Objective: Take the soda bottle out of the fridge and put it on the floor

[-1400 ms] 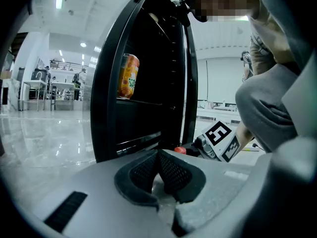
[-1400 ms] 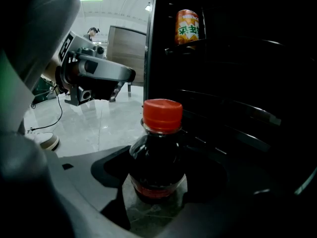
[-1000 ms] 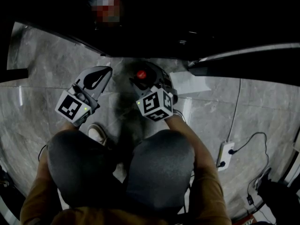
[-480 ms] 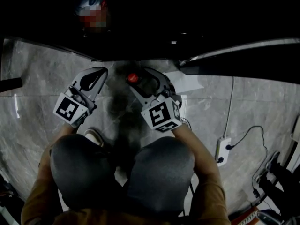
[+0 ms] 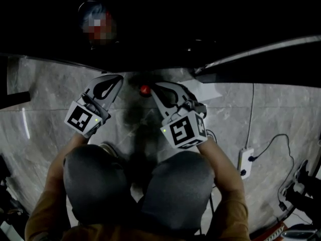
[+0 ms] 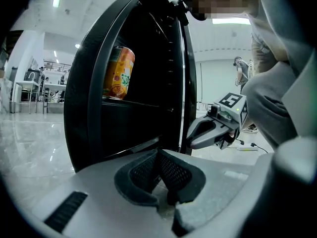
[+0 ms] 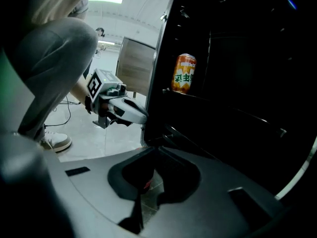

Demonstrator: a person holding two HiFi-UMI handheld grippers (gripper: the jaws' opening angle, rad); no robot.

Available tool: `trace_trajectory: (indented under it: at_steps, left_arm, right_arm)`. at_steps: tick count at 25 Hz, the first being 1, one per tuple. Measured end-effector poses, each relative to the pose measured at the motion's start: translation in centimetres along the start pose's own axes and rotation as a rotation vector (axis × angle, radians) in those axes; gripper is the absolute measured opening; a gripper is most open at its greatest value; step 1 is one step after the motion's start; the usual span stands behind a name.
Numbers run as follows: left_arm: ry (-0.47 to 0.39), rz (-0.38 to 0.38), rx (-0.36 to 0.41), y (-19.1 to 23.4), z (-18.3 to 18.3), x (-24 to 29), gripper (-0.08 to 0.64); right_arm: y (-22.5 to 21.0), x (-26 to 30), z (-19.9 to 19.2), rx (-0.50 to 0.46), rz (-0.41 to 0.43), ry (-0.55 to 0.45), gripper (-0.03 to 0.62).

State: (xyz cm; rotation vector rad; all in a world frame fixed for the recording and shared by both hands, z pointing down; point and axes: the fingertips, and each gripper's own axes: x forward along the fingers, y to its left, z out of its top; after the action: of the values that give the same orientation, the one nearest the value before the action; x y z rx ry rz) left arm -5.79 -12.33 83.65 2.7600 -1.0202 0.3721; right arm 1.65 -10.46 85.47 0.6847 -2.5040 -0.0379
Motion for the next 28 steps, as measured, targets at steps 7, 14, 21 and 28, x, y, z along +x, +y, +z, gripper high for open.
trace_trajectory:
  at_steps: [7,14,21,28]
  left_arm:
    - [-0.027,-0.004,0.0,-0.2,1.0,0.5,0.002]
    - [-0.052,-0.049,0.005,-1.1,3.8,0.6,0.002]
    - [-0.026,-0.048,0.003,-2.3,8.5,-0.9,0.002]
    - [-0.007,-0.052,-0.002,-5.2,15.7,-2.9,0.002]
  right_arm:
    - [-2.5,-0.1,2.0,0.053,-0.036,-0.045,0.002]
    - [-3.3,-0.7,3.2,-0.011,-0.048,-0.014,0.002]
    - [-3.6,-2.2,7.8,-0.058,-0.074,0.013,0.0]
    - [-5.7,-8.0,15.2,0.071,-0.169,-0.024,0.0]
